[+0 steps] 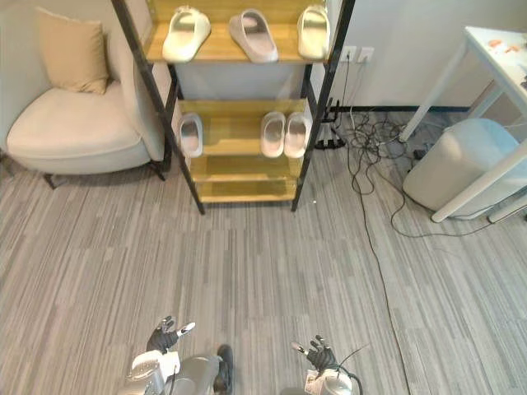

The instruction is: Organize the slippers on the shoe rack

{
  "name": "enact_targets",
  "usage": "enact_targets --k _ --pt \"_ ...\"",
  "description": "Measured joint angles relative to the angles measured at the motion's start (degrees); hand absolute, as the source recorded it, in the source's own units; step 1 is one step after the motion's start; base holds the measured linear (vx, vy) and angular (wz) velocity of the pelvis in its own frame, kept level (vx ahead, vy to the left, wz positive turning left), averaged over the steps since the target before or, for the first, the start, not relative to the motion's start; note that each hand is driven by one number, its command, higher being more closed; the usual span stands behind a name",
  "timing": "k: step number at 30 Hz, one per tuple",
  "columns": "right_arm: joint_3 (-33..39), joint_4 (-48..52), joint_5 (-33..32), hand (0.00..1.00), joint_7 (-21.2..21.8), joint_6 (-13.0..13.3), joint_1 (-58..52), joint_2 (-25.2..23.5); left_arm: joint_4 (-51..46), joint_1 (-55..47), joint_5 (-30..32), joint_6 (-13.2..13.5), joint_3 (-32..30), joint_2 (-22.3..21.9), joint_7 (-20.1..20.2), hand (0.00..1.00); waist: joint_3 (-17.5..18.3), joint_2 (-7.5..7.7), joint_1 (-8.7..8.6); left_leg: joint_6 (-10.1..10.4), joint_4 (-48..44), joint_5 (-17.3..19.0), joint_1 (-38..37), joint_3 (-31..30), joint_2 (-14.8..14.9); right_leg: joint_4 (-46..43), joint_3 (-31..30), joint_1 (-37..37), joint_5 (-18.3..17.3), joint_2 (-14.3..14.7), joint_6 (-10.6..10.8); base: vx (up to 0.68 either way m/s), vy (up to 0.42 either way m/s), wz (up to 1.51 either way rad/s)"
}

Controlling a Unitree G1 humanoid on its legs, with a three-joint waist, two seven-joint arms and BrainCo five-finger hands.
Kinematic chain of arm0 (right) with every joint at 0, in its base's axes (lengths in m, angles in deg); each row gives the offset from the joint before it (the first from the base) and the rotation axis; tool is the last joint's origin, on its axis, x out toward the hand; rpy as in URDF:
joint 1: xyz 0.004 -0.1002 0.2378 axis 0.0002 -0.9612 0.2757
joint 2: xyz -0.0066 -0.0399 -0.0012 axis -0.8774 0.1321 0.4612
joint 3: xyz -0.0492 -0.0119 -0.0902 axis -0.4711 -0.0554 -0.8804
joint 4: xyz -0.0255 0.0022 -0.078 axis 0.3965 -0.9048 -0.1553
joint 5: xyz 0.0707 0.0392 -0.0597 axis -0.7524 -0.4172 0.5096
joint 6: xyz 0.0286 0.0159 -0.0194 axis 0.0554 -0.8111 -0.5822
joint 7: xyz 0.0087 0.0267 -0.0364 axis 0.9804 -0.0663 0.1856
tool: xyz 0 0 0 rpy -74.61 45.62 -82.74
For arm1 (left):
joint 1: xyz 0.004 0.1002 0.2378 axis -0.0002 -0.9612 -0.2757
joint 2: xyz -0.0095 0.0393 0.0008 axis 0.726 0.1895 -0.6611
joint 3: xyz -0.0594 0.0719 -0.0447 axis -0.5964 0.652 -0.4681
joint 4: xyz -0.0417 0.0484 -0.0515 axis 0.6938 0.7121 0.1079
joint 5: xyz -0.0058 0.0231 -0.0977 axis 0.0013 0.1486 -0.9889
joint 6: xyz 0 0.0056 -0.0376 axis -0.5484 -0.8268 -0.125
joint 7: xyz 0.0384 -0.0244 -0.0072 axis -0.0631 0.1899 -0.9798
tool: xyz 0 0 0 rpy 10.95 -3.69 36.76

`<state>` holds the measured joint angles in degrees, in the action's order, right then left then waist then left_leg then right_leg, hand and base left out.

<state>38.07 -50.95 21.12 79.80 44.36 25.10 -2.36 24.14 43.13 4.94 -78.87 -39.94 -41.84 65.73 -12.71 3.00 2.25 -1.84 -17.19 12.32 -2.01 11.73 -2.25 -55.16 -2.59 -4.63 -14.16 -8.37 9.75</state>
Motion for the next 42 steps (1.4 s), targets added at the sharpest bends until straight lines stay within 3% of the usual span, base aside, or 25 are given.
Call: enact_targets --k 2,3,5,6,8,9,10,12,14,15,16,18,21,23,24,26,27,30,33,35,36,39,40,41,42 --pt "-0.1 -0.2 0.1 0.0 0.0 0.0 -0.1 0.5 0.6 0.3 0.0 0.0 1.7 0.2 0.0 0.0 -0.2 -0.4 -0.43 -0.1 3.5 0.3 -5.6 -0.3 -0.1 -1.0 5.0 -4.4 -3.0 -0.5 -4.0 0.46 0.043 0.16" --pt "0.0 -0.3 0.0 0.0 0.0 0.2 0.0 0.8 1.0 0.7 0.0 -0.1 2.3 0.0 0.0 0.0 -0.2 -0.54 -0.94 -0.1 5.6 0.3 -8.2 -0.9 0.4 2.9 8.1 -7.4 -4.2 0.0 -6.1 0.48 0.0 0.32" --pt "0.0 -0.4 0.0 0.0 0.0 0.3 1.0 1.0 1.0 0.7 0.0 -0.3 2.5 -0.6 0.0 0.0 -0.5 -1.13 -2.3 -0.1 8.5 0.3 -11.0 -2.4 2.2 14.1 10.4 -11.6 -3.9 2.8 -7.6 0.45 -0.057 0.41" --pt "0.0 -0.3 0.0 0.0 0.0 0.5 1.4 1.0 1.0 0.8 0.0 -0.4 2.9 -0.7 0.0 0.0 -0.7 -1.41 -3.03 -0.1 9.7 0.3 -12.2 -3.5 3.5 22.9 9.7 -12.8 -0.9 4.7 -8.1 0.62 -0.177 0.54" --pt "0.1 -0.5 -0.1 0.0 0.0 0.7 1.0 1.0 1.0 0.7 0.0 -0.3 3.6 -0.6 0.0 0.0 -0.5 -0.39 -3.24 0.9 11.3 0.9 -14.3 -4.9 3.2 41.5 6.1 -12.5 11.4 6.5 -7.6 0.57 -0.229 0.62" --pt "0.7 -0.7 -0.2 0.0 0.1 0.8 0.7 1.2 1.2 0.6 0.0 -0.3 3.5 -0.8 0.0 0.0 -0.3 -0.1 -3.41 3.3 11.0 2.5 -16.4 -6.6 3.6 41.6 5.2 -11.4 20.3 6.8 -10.7 0.53 -0.252 0.35" --pt "1.1 -1.1 0.0 0.0 0.0 0.8 1.5 2.0 1.8 0.7 -0.2 -0.4 2.7 -2.4 0.1 0.0 -0.1 -3.06 -2.75 4.0 10.7 2.9 -17.2 -7.0 6.3 39.2 6.1 -11.4 18.7 8.5 -11.1 0.53 -0.259 0.27" --pt "2.0 -1.0 -0.2 0.0 0.1 0.9 1.5 2.3 1.9 1.0 -1.0 0.0 1.3 -4.7 0.1 0.0 0.4 -5.21 -3.01 6.0 6.3 1.6 -15.7 -8.0 7.7 36.3 7.9 -11.0 14.0 9.1 -12.3 0.49 -0.23 0.27" --pt "2.9 0.2 -0.2 0.0 0.0 0.8 0.9 2.0 1.6 1.3 -1.2 -0.1 -1.8 -5.9 0.1 0.0 0.1 -5.55 -3.87 7.0 -8.7 -0.6 -10.2 -9.8 9.0 36.1 10.3 -7.3 10.6 9.0 -13.0 0.48 -0.221 0.55" --pt "2.6 0.7 -0.2 0.0 0.0 0.8 0.2 1.8 0.3 1.1 -1.3 -0.2 -3.0 -7.1 0.2 0.0 -0.2 -5.49 -3.88 7.9 -20.6 -4.7 -5.5 -10.4 10.3 37.6 10.9 -3.9 9.5 9.1 -13.6 0.38 -0.177 0.48" --pt "1.9 1.2 -0.2 0.0 -0.1 0.6 -0.2 1.6 -0.7 0.5 -1.4 -0.2 -3.6 -7.1 0.4 0.0 -0.3 -5.31 -3.37 8.4 -29.4 -5.9 -1.7 -10.2 11.9 38.8 11.3 -1.2 8.5 9.5 -14.2 0.36 -0.155 0.33" --pt "0.4 2.3 -0.2 0.0 -0.2 0.2 -1.5 1.6 -3.4 0.1 -1.7 -0.1 -4.5 -7.2 0.8 0.0 -0.9 -4.52 -2.53 7.8 -42.2 -4.5 5.1 -6.4 15.4 41.5 11.5 5.3 6.0 10.4 -15.5 0.34 -0.121 0.07" --pt "0.8 2.2 -0.3 0.0 -0.4 -0.2 -2.2 1.2 -5.4 -0.8 -1.8 0.4 -4.4 -7.2 0.9 0.0 -0.7 -4.3 -1.83 7.0 -36.0 0.0 10.4 -1.2 16.4 45.1 9.9 11.1 5.6 10.1 -14.3 0.35 -0.03 -0.31" --pt "1.2 2.5 -0.3 0.0 -0.4 -0.3 -2.0 0.9 -5.7 -0.7 -1.7 0.4 -4.4 -7.2 1.0 0.0 -0.7 -4.15 -1.54 6.9 -22.8 1.4 11.5 -0.6 14.2 46.4 8.1 13.0 5.3 9.3 -13.6 0.28 0.057 -0.39" --pt "1.3 2.4 -0.3 0.0 -0.6 -0.3 -2.0 0.6 -5.7 -0.6 -1.7 0.4 -4.4 -7.2 1.0 0.0 -0.8 -3.9 -1.4 7.0 -14.2 1.0 12.1 -1.9 11.5 47.1 7.2 14.0 5.0 8.4 -13.0 0.44 0.165 -0.42" --pt "1.4 2.1 -0.3 0.0 -0.7 -0.2 -2.7 0.8 -5.3 -0.5 -1.7 0.4 -3.8 -7.2 1.0 0.0 -0.5 -4.0 -1.19 6.5 -0.9 -3.7 11.2 -4.6 8.1 47.6 5.5 14.7 3.9 7.7 -11.0 0.39 0.219 -0.47" --pt "1.3 1.6 -0.3 0.0 -0.7 -0.3 -2.6 1.5 -4.4 -0.6 -1.7 0.4 -3.8 -7.3 1.1 0.0 0.1 -5.24 -0.71 4.9 1.8 -10.6 10.9 -5.8 8.4 47.3 3.7 15.0 2.7 8.5 -9.7 0.29 0.201 -0.6" --pt "0.9 1.9 -0.1 0.0 -0.8 -0.4 -3.9 -1.5 -4.3 -0.7 -1.6 0.3 -4.8 -5.2 1.2 0.0 2.1 -0.49 0.12 3.2 0.2 -5.9 9.0 -2.2 5.7 45.1 0.6 15.5 0.3 4.7 -7.1 0.38 0.218 -0.49" --pt "0.5 1.9 0.0 0.0 -0.4 -0.4 -4.2 -1.6 -3.9 -0.8 -1.4 0.2 -4.8 -5.0 1.2 0.0 2.2 -0.33 0.91 2.2 1.0 -3.0 4.4 0.3 4.8 33.5 -1.4 12.2 -0.2 3.3 -6.2 0.24 0.226 -0.43" --pt "0.7 1.9 0.0 0.0 -0.1 -0.1 -4.3 -1.5 -2.7 -0.8 -1.2 0.2 -4.8 -4.5 1.2 0.0 2.2 -0.11 0.49 1.5 3.2 -1.8 0.4 0.7 3.6 20.4 -1.3 6.9 -1.8 2.4 -3.2 0.25 0.234 -0.12" --pt "0.6 1.9 0.0 0.0 0.0 0.0 -4.2 -1.5 -2.3 -0.8 -1.1 0.2 -4.7 -4.5 1.2 0.0 2.4 0.07 0.36 1.4 3.8 -1.4 -0.7 0.4 3.3 18.4 -0.7 5.6 -2.7 2.2 -3.3 0.21 0.116 0.25" --pt "0.9 1.7 0.1 0.0 0.0 0.1 -4.2 -1.2 -1.8 -0.8 -1.2 0.2 -4.7 -4.4 1.2 0.0 2.8 -0.23 -0.14 1.5 5.3 -1.4 -2.4 -1.4 3.1 23.0 1.9 3.5 -3.3 1.3 -4.6 0.21 0.006 0.45" --pt "1.0 1.5 0.1 0.0 0.0 0.1 -4.2 -1.3 -1.6 -0.8 -1.2 0.2 -4.7 -4.3 1.2 0.0 3.0 -0.03 -0.2 1.5 5.3 -1.5 -2.8 -2.1 2.6 27.6 2.3 3.3 -2.3 1.0 -5.3 0.27 -0.109 0.56" --pt "1.2 0.9 0.2 0.0 -0.1 0.0 -4.2 -1.7 -1.6 -0.8 -1.2 0.2 -4.7 -4.1 1.2 0.0 3.5 0.72 -0.14 1.6 5.3 -1.5 -3.1 -3.0 1.5 34.6 2.4 3.5 2.6 0.5 -5.4 0.33 -0.182 0.51" --pt "1.4 -0.1 0.3 0.0 0.0 0.0 -3.8 -1.7 -1.0 -0.7 -1.2 0.1 -4.6 -4.4 1.2 0.0 4.2 0.42 -0.16 1.8 5.3 -1.3 -3.4 -3.8 1.4 37.0 2.7 5.0 2.2 0.5 -5.0 0.29 -0.175 0.34"
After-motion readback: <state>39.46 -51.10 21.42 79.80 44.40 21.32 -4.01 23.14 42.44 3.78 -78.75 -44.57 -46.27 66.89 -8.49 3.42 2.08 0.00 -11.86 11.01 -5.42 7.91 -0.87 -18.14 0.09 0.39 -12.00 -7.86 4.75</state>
